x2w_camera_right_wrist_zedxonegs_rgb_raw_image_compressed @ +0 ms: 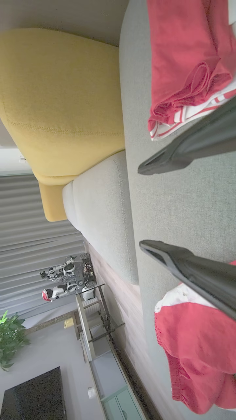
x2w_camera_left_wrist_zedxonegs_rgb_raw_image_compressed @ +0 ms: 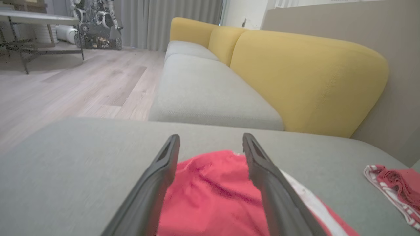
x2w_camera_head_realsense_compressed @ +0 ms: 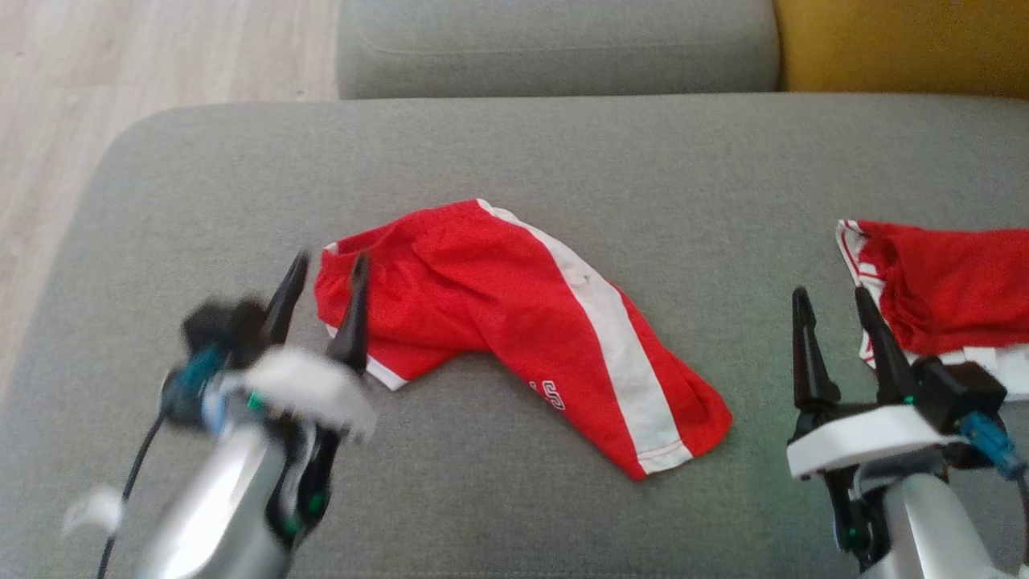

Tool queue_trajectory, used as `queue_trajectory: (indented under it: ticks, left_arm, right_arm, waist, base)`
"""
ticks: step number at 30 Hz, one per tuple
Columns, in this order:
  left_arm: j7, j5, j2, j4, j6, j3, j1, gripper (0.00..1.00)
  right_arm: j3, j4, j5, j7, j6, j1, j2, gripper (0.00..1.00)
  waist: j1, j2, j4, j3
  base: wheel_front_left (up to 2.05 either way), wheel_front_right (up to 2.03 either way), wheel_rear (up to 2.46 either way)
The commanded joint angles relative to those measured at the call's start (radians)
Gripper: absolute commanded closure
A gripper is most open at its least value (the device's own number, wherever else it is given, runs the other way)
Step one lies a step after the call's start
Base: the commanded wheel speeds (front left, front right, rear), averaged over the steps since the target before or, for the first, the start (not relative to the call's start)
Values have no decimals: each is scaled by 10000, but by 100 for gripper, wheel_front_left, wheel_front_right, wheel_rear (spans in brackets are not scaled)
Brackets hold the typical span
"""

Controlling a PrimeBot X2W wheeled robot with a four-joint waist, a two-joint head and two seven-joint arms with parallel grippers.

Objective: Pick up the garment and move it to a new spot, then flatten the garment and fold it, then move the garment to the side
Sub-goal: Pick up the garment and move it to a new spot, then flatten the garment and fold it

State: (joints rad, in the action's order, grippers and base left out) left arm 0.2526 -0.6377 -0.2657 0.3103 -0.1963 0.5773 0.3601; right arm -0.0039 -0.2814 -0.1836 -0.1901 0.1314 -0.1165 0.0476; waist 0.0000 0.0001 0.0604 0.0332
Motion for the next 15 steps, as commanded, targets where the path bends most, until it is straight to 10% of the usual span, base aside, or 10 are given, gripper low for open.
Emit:
queue_trajectory:
  ticks: [1, 15]
  left_arm:
    - [89, 287, -204, -538, 169, -873, -204, 0]
    - [91, 1982, 1716, -1126, 1874, -3751, -2504, 0]
  right_arm:
    - [265, 404, -42, 15, -7, -130, 26, 0]
    - [401, 629, 98, 255, -7, 181, 26, 0]
  waist:
    - [0, -1, 166, -155]
    - [0, -1, 560, -92]
  base:
    - [0, 0, 0]
    - [0, 0, 0]
